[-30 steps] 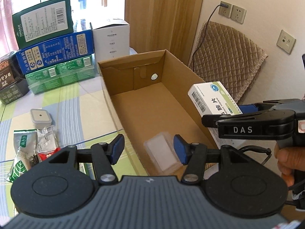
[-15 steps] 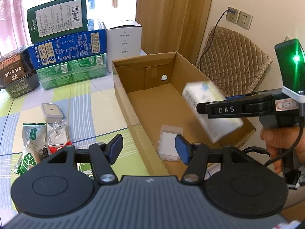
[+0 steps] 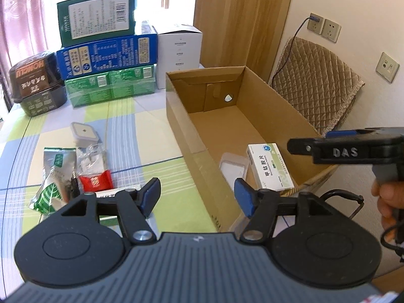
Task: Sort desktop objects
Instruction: 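Lower the white Mecobalamin box into the cardboard box and open the right tool, then move both tools back over the remaining items on the table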
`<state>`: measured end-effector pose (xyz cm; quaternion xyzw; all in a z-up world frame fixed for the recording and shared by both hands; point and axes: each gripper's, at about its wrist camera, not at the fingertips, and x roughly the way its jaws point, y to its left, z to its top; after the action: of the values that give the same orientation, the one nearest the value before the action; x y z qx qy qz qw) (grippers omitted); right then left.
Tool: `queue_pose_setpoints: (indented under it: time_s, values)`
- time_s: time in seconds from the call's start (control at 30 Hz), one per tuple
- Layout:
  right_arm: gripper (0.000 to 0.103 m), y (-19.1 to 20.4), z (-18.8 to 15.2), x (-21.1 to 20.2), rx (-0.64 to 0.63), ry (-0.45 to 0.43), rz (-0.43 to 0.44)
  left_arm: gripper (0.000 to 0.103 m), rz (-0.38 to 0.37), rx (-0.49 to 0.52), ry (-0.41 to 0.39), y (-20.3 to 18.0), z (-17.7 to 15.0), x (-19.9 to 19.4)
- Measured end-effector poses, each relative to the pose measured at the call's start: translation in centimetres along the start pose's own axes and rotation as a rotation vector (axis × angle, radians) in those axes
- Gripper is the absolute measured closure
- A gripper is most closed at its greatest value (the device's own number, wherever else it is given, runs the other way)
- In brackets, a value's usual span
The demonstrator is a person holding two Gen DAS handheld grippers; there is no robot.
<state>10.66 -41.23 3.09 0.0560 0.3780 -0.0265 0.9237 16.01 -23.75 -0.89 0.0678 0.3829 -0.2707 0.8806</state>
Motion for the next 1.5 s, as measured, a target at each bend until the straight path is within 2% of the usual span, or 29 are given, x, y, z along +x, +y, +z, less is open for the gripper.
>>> queue_pose_setpoints:
  time_s: [0.27,0.47,0.53,0.6,0.9,1.1,1.33,1.5]
  values:
    - [0.002,3.6,-1.9,-3.3,-0.029,-0.014,0.033,0.033,0.031,-0.022,-0.01,1.7,-1.7,-3.0]
    - [0.002,6.2,-3.3,-5.0,-0.045,-0.011,0.067,0.016,0.062,-0.058,-0.024,3.6,-3.4,-5.7]
    - [0.002,7.1,-3.9,-5.4,-0.052,-0.007,0.078,0.005,0.076,-0.069,-0.025,4.3,-4.1,-6.6]
    - [0.002,7.9,-4.4,-5.7,-0.057,-0.004,0.093,0.002,0.09,-0.072,-0.019,5.2,-4.8,-7.5]
    - [0.002,11.7,-7.7,-6.4,-0.082,0.02,0.176,0.001,0.227,-0.134,0.024,11.9,-10.8,-11.4]
    - [0.002,14.0,-9.5,-5.4,-0.113,0.063,0.222,0.001,0.288,-0.182,0.052,16.0,-14.0,-13.1]
    - [0.002,15.9,-10.6,-4.1,-0.152,0.087,0.243,0.002,0.302,-0.196,0.061,18.4,-15.6,-13.5]
    - [0.002,17.2,-10.9,-3.0,-0.173,0.101,0.251,0.002,0.292,-0.187,0.067,19.1,-15.5,-12.4]
